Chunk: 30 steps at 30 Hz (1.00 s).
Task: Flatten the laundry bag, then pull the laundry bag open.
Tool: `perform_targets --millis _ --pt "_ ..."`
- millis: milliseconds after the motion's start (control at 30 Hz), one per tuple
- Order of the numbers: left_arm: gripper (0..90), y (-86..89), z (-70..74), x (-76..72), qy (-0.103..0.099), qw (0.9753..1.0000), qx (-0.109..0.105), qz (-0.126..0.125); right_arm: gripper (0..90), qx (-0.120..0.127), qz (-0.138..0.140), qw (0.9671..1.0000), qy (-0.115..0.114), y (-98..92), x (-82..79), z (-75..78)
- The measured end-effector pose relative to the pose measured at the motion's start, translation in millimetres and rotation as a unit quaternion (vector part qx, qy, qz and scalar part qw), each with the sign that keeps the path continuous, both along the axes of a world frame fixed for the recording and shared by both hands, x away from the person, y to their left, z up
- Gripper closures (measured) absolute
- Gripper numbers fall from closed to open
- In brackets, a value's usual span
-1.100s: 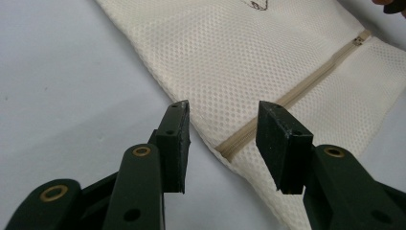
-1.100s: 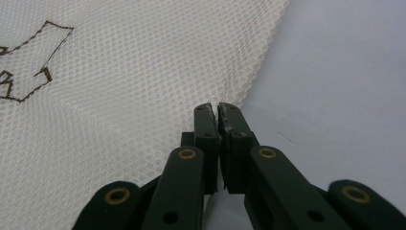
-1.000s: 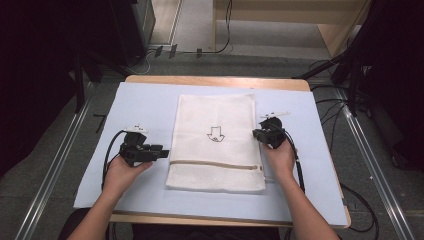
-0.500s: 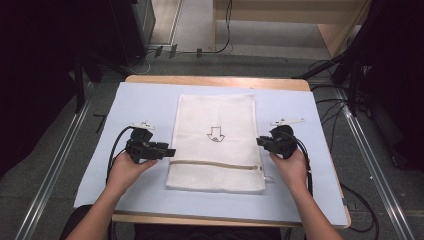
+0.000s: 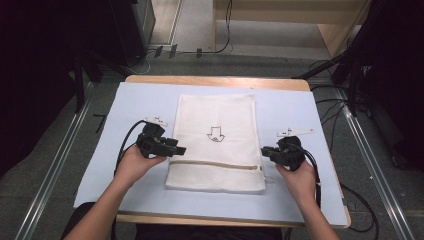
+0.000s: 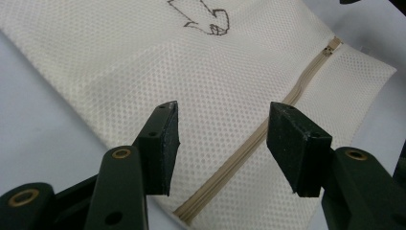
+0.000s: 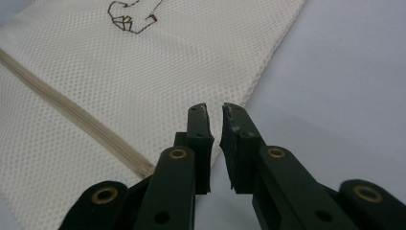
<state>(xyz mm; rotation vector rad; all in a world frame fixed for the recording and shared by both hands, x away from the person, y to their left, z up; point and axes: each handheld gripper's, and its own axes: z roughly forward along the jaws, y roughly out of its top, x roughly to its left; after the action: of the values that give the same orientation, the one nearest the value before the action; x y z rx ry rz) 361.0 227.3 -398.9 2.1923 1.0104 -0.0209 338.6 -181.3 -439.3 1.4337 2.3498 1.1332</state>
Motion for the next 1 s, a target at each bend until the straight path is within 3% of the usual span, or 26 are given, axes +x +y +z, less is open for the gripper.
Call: perform_targets --millis 200,533,733,867,1000 --pt "44.9 -14.8 4.8 4.4 -0.004 0.9999 -0.005 -0.011 90.0 0.000 0.005 0.9999 0.012 -1.9 -8.4 0.2" --pt "46.0 -45.1 5.3 7.0 -0.004 0.9992 -0.008 -0.038 90.0 -0.004 0.016 0.9996 0.024 1.9 -14.9 -2.7" --pt "58.1 -63.3 3.7 5.1 -0.006 0.9980 -0.011 -0.061 90.0 -0.007 0.019 0.9993 0.030 4.9 -16.4 -5.9" --pt "66.9 -79.8 -1.9 3.8 0.003 0.9965 -0.012 -0.083 90.0 -0.010 0.022 0.9991 0.034 8.7 -16.5 -9.9" --pt "80.4 -97.6 -10.0 1.8 0.002 0.9948 -0.010 -0.101 90.0 -0.009 0.017 0.9989 0.042 10.4 -14.3 -13.6"
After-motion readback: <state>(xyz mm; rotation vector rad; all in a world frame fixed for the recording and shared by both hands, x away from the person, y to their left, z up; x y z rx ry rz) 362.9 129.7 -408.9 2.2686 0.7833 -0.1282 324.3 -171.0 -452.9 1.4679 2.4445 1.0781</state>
